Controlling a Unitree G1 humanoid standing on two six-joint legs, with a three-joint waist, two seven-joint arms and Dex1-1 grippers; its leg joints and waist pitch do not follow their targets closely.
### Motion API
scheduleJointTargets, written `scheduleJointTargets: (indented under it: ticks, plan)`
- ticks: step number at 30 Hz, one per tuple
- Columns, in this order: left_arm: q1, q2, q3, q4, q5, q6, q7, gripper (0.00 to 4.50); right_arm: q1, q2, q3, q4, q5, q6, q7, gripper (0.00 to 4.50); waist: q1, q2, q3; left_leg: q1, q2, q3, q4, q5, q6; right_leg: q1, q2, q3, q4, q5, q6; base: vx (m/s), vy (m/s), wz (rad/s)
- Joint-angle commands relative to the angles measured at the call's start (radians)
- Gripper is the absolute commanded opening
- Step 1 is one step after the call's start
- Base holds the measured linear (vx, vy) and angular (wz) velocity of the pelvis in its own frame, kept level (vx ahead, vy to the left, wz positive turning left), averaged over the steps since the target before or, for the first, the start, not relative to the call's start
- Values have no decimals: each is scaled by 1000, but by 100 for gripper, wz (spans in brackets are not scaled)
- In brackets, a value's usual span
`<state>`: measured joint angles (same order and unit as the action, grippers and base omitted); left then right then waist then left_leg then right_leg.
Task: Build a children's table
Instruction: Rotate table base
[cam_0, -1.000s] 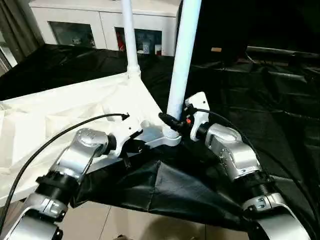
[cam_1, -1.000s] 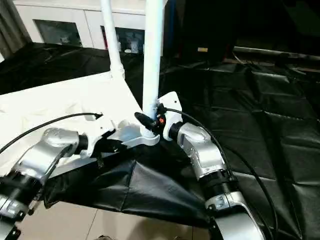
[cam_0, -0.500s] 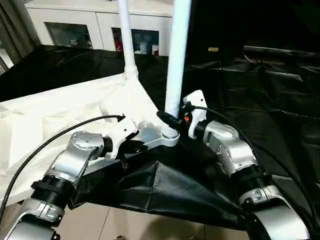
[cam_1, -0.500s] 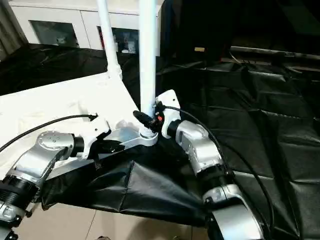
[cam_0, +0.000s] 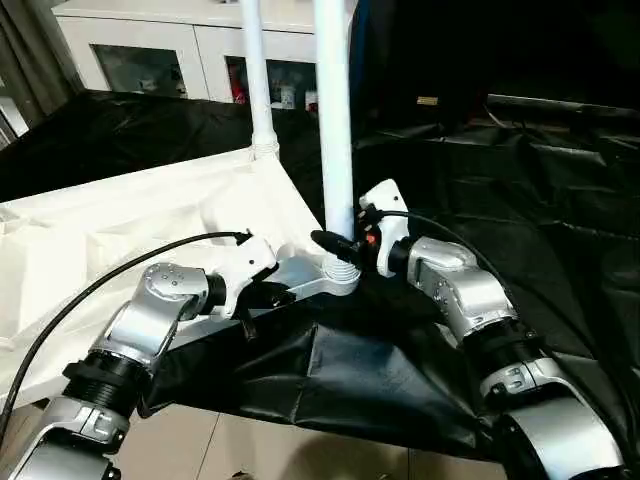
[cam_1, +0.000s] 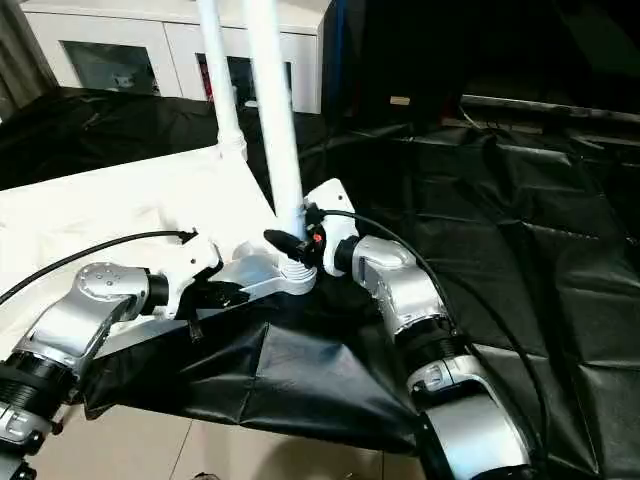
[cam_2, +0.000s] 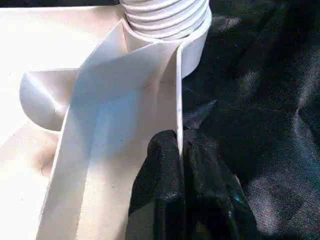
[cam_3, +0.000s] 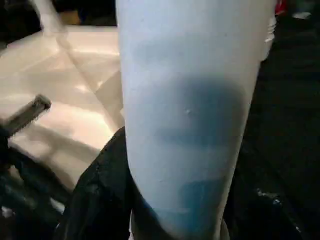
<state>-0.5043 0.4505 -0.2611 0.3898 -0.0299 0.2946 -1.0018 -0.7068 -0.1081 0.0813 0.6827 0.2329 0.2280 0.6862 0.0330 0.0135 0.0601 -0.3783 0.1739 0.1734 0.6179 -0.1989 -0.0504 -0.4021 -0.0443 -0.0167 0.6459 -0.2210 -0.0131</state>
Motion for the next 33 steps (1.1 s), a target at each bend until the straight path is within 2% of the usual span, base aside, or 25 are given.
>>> scheduleJointTargets:
  ticks: [1, 4, 6, 7, 8, 9, 10, 11, 14, 17, 18, 21, 23, 24, 26, 29, 31, 32, 33]
  plan:
    - [-14, -20, -10, -5, -14, -33, -8, 0, 2, 6, -64, 32, 46, 1, -41, 189, 5, 1, -72, 13, 50, -13, -69, -85, 43, 57, -88, 43, -70, 22, -281, 0, 0, 0]
    - [-15, -22, -8, -5, -13, -30, -5, 0, 7, 6, -77, 37, 53, -1, -47, 189, 7, -2, -74, 12, 49, -13, -69, -67, 46, 58, -86, 40, -66, 56, -285, 0, 0, 0]
    - [-25, -38, 10, 5, -16, -24, 22, 0, 33, 12, -134, 45, 99, -16, -61, 189, 9, 8, -74, 13, 49, -13, -69, -75, 44, 57, -87, 41, -67, 61, -287, 0, 0, 0]
    - [-28, -42, 15, 8, -17, -23, 30, 0, 42, 14, -146, 44, 110, -19, -63, 189, 10, 4, -74, 13, 50, -13, -69, -76, 45, 59, -88, 41, -68, 69, -288, 0, 0, 0]
    - [-33, -45, 20, 12, -16, -23, 38, 0, 57, 16, -154, 38, 119, -22, -58, 189, 12, 10, -76, 14, 50, -14, -68, -74, 45, 59, -89, 41, -66, 77, -290, 0, 0, 0]
    - [-33, -45, 20, 12, -16, -23, 38, 0, 58, 17, -154, 38, 119, -22, -58, 189, 14, 6, -76, 13, 50, -14, -69, -73, 47, 59, -88, 40, -65, 88, -290, 0, 0, 0]
    - [-42, -51, 28, 24, -14, -25, 55, 0, 87, 23, -166, 26, 128, -31, -48, 189, 16, 9, -77, 12, 49, -14, -68, -69, 49, 60, -87, 39, -63, 93, -293, 0, 0, 0]
    - [-42, -51, 28, 24, -14, -25, 55, 0, 87, 23, -166, 26, 128, -31, -48, 189, 17, 6, -75, 13, 48, -13, -68, -73, 52, 58, -88, 40, -67, 88, -292, 0, 0, 0]
    - [-65, -71, 47, 51, -10, -29, 95, 0, 144, 42, -197, 20, 148, -65, -48, 189, 25, 12, -74, 14, 50, -13, -69, -87, 51, 56, -89, 40, -70, 68, -287, 0, 0, 0]
    - [-76, -82, 56, 56, -11, -27, 109, 0, 191, 52, -204, 19, 146, -107, -53, 189, 31, 11, -73, 15, 50, -13, -72, -110, 42, 56, -90, 38, -73, 25, -283, 0, 0, 0]
    - [-78, -83, 58, 60, -7, -28, 113, 0, 208, 54, -201, 19, 139, -130, -56, 189, 31, 17, -73, 15, 51, -13, -73, -113, 41, 54, -92, 37, -73, 18, -282, 0, 0, 0]
    - [-83, -84, 65, 69, -4, -32, 123, 0, 251, 57, -179, 12, 103, -200, -74, 189, 31, 18, -72, 15, 51, -13, -74, -129, 36, 52, -92, 37, -77, -4, -275, 0, 0, 0]
    - [-85, -84, 66, 73, -3, -34, 123, 0, 270, 54, -157, 5, 68, -231, -87, 189, 30, 15, -73, 14, 50, -13, -75, -122, 39, 53, -91, 36, -76, 3, -274, 0, 0, 0]
    - [-88, -84, 68, 79, 0, -37, 120, 0, 280, 48, -129, -5, 31, -251, -93, 189, 30, 17, -72, 12, 49, -13, -75, -124, 40, 53, -91, 35, -77, -2, -267, 0, 0, 0]
    - [-88, -81, 65, 80, 3, -41, 114, 0, 281, 44, -112, -12, 9, -257, -94, 189, 28, 21, -70, 13, 49, -14, -76, -140, 37, 52, -92, 36, -81, -31, -263, 0, 0, 0]
    - [-86, -74, 55, 73, 4, -47, 93, 0, 268, 25, -65, -25, -44, -257, -98, 189, 25, 20, -68, 13, 50, -15, -79, -159, 28, 51, -91, 36, -84, -65, -255, 0, 0, 0]
    - [-84, -70, 49, 69, 7, -50, 82, 0, 251, 12, -43, -20, -63, -257, -91, 189, 25, 18, -68, 13, 49, -15, -80, -160, 25, 52, -91, 36, -83, -69, -253, 0, 0, 0]
    - [-84, -64, 38, 64, 11, -55, 65, 0, 218, -5, -15, -5, -85, -249, -74, 189, 24, 11, -68, 13, 50, -14, -79, -157, 30, 51, -92, 37, -84, -75, -254, 0, 0, 0]
    - [-84, -61, 34, 62, 11, -56, 55, 0, 201, -12, -3, 4, -94, -242, -61, 189, 23, 12, -69, 10, 49, -15, -78, -152, 30, 53, -92, 36, -82, -72, -256, 0, 0, 0]
